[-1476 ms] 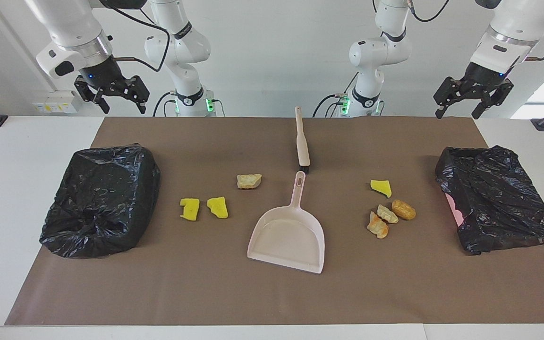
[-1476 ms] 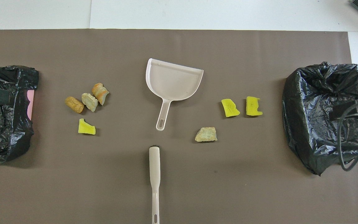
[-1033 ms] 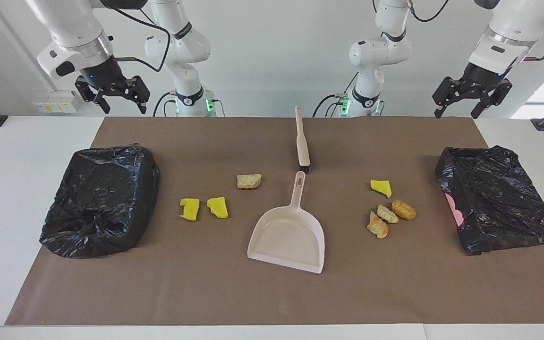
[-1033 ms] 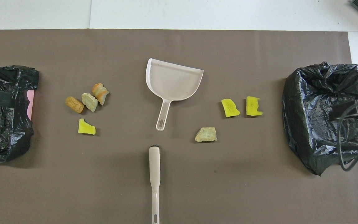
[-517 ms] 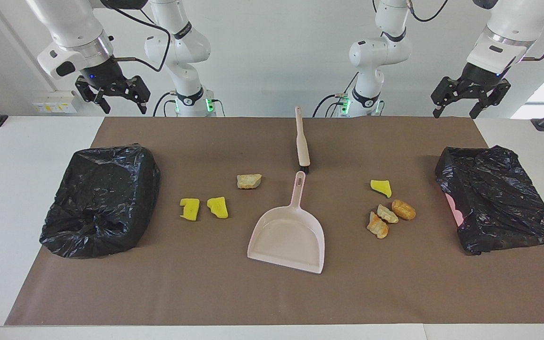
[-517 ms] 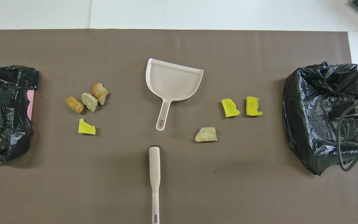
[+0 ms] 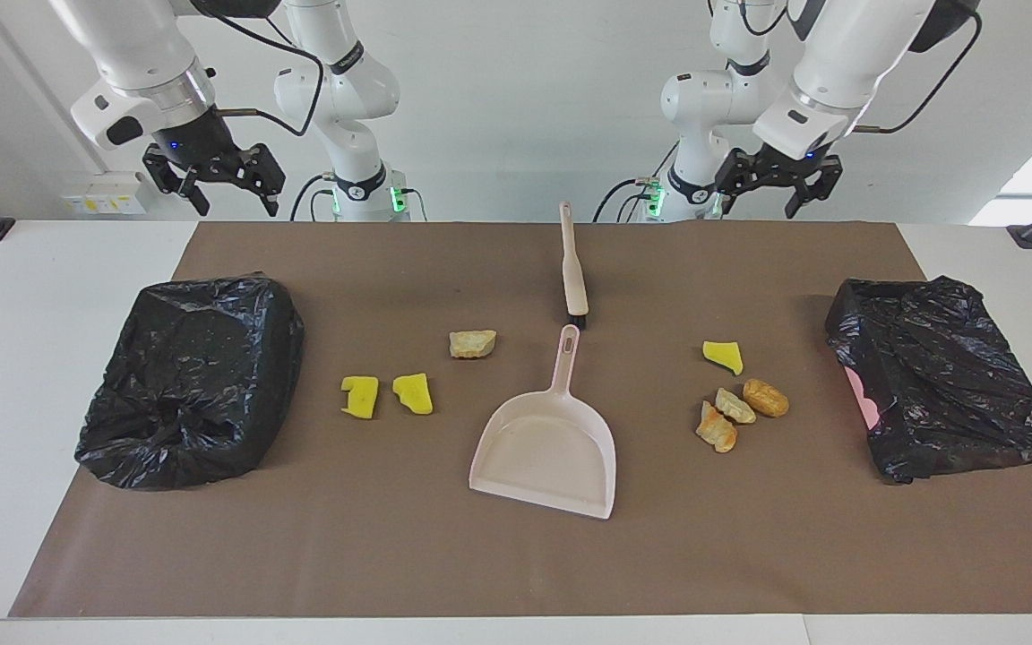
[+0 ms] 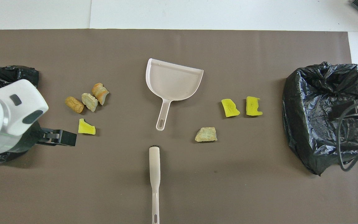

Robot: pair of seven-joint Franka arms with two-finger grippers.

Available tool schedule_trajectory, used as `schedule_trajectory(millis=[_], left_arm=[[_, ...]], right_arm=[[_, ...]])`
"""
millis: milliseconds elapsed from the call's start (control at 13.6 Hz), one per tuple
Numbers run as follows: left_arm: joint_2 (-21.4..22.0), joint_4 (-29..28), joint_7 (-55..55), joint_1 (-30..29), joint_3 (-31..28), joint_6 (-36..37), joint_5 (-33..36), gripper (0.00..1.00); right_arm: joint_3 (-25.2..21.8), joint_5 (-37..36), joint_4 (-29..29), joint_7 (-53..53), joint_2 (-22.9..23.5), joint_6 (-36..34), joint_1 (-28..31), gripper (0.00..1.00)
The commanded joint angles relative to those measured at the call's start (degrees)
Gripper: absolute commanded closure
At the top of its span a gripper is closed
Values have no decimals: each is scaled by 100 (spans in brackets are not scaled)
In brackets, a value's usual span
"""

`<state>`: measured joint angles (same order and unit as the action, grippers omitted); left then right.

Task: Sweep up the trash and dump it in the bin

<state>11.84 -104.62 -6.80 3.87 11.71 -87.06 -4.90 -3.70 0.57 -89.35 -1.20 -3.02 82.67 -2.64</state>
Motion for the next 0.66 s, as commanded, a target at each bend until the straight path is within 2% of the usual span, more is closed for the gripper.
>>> schedule_trajectory(millis=[0, 221, 590], left_arm=[[651, -1092, -557, 595, -90, -468, -213, 0], [1021, -2068, -1488, 1578, -90, -1232, -416, 0], [961, -3264, -2299, 2687, -90, -2682, -424, 0]], right_arm=[[-16, 84, -3, -65, -14, -93, 0, 0], [-17, 84, 6, -65, -14, -85, 18, 0], [-16, 75, -47, 49, -41, -94, -34, 0]])
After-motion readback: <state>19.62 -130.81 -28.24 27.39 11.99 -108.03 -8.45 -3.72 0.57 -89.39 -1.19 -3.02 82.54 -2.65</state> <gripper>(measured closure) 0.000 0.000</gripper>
